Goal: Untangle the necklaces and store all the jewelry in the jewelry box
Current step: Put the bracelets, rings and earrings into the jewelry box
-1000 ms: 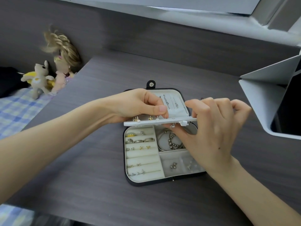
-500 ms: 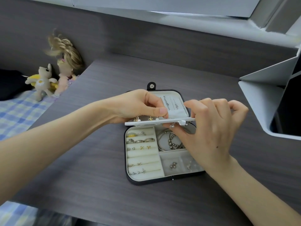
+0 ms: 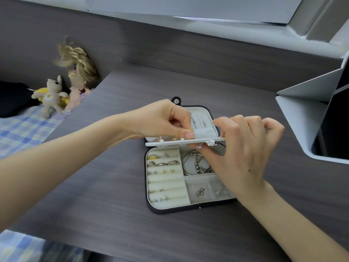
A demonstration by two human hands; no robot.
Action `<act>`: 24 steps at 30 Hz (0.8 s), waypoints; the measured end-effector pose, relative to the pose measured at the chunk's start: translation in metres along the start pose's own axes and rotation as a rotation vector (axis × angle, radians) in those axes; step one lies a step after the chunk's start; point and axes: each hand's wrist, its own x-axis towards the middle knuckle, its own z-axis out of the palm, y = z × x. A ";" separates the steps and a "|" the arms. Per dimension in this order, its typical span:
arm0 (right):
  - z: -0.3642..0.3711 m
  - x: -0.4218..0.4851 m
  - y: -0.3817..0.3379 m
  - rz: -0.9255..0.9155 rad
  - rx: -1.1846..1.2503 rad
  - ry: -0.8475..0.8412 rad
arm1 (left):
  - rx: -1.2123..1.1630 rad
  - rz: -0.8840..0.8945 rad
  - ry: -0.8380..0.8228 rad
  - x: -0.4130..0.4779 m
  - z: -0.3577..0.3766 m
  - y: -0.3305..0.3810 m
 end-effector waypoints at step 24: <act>0.000 0.000 0.000 0.008 0.010 0.003 | -0.295 -0.218 -0.039 -0.002 0.005 -0.011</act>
